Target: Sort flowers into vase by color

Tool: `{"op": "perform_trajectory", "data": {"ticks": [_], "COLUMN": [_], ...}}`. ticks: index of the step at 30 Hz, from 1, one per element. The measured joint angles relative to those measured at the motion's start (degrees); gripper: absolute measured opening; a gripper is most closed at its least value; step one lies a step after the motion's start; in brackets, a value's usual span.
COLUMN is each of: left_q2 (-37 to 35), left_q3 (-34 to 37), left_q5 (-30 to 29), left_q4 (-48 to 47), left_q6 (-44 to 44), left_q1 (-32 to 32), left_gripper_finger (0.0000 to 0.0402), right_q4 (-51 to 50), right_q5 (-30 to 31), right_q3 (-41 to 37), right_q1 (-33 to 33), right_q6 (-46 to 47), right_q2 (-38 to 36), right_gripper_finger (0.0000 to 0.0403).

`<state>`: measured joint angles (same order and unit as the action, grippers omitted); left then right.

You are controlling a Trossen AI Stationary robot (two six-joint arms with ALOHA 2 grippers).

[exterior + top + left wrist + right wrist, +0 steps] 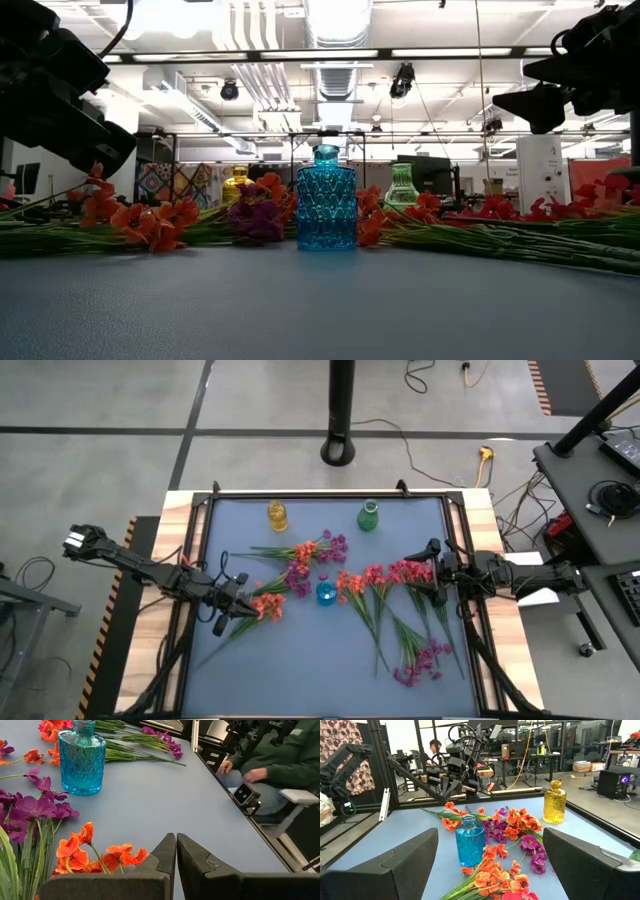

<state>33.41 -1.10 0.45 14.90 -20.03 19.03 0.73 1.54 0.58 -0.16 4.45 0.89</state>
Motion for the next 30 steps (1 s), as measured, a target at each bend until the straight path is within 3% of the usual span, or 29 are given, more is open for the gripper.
{"op": "perform_trajectory", "data": {"ticks": [25,30], "left_q2": [0.0,0.3], "left_q3": [0.0,0.0], "left_q5": [-0.1,-1.8], "left_q4": [-0.6,-0.2], "left_q6": [0.8,10.8], "left_q1": [-0.1,-0.1], "left_gripper_finger": [0.0,0.0], "right_q4": [0.0,0.0], "right_q5": [0.0,0.0], "right_q3": [0.0,0.0], "right_q1": [0.0,0.0], "right_q6": [0.0,0.0], "right_q2": [0.0,0.0], "right_gripper_finger": [0.0352,0.0352]}}
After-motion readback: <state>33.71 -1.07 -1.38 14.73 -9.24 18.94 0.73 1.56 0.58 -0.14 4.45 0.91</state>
